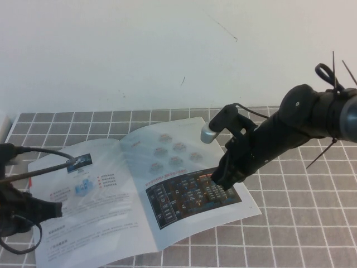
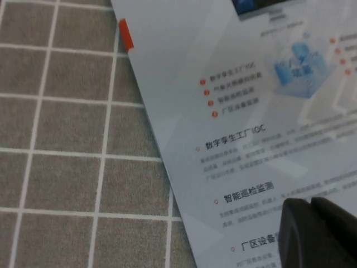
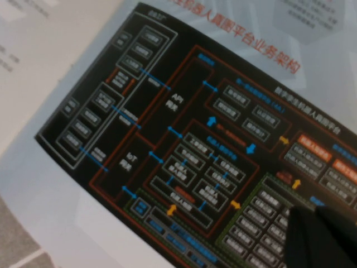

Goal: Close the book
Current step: 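Close the open booklet and leave it lying on the table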

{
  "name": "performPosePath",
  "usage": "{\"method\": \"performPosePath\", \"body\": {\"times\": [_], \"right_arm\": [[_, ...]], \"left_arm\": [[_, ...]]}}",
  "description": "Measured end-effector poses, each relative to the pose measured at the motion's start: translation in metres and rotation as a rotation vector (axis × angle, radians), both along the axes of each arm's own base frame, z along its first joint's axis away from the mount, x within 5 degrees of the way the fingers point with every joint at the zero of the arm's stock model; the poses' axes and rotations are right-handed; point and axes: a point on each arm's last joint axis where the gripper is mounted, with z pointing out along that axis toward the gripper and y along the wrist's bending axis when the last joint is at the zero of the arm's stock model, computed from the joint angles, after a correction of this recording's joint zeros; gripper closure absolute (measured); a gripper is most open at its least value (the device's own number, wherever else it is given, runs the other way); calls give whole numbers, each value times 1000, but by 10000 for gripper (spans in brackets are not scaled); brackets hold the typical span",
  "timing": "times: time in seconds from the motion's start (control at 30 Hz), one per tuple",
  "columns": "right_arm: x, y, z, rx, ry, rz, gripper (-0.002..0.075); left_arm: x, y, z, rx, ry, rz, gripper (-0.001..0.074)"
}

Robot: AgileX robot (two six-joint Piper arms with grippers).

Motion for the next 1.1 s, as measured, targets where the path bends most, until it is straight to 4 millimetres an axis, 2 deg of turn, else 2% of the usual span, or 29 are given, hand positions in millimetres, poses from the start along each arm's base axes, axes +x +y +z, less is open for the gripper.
{"method": "performPosePath", "body": {"times": [0.23, 0.4, 0.63, 0.9, 1.1], "right_arm": [[7, 2, -24, -29, 34, 10, 728], [7, 2, -29, -37, 44, 13, 728], [8, 3, -36, -43, 61, 17, 728], [8, 3, -36, -43, 67, 22, 727], [7, 3, -36, -43, 70, 24, 727]], "left_arm": [[22, 1, -44, 20, 154, 4, 738], [28, 19, -63, 1, 225, 104, 738], [35, 41, -71, -39, 203, 230, 738], [44, 42, -81, -43, 162, 230, 738], [51, 42, -95, -47, 163, 233, 738]]}}
